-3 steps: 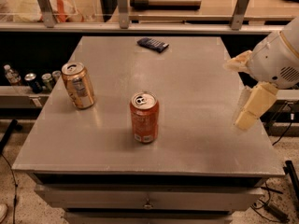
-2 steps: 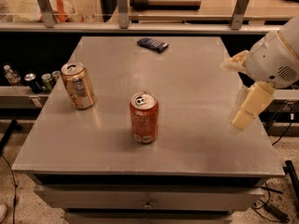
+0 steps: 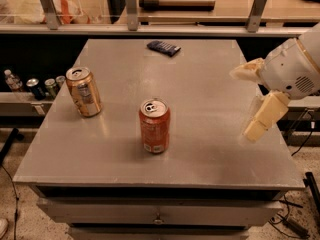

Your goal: Move coke can near rxbar blueberry

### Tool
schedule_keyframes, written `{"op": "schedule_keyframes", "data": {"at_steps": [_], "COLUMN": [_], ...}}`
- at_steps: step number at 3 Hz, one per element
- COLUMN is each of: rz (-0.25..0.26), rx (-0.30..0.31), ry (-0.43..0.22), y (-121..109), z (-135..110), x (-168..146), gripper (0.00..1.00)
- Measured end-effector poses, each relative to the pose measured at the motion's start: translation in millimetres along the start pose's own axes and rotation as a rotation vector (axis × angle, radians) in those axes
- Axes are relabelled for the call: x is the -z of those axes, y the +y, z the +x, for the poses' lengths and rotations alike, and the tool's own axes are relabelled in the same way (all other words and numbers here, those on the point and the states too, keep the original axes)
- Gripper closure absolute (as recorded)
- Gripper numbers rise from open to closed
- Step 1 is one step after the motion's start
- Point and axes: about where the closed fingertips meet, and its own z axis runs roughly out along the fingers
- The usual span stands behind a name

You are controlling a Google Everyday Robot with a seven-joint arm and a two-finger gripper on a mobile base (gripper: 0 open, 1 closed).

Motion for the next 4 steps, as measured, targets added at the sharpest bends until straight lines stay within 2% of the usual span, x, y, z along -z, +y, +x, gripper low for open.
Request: {"op": "schedule_keyframes", "data": {"at_steps": [1, 2, 4], "rz": [-0.069, -0.103, -0.148], "rx": [0.007, 0.028, 0.043], "ry": [-0.197, -0.348, -0.574], "y": [5.7, 12.6, 22.2], "z": [-9.4, -18.2, -33.2], "x": [-24.9, -40.9, -74.5], "gripper": [0.00, 0.00, 0.00]}}
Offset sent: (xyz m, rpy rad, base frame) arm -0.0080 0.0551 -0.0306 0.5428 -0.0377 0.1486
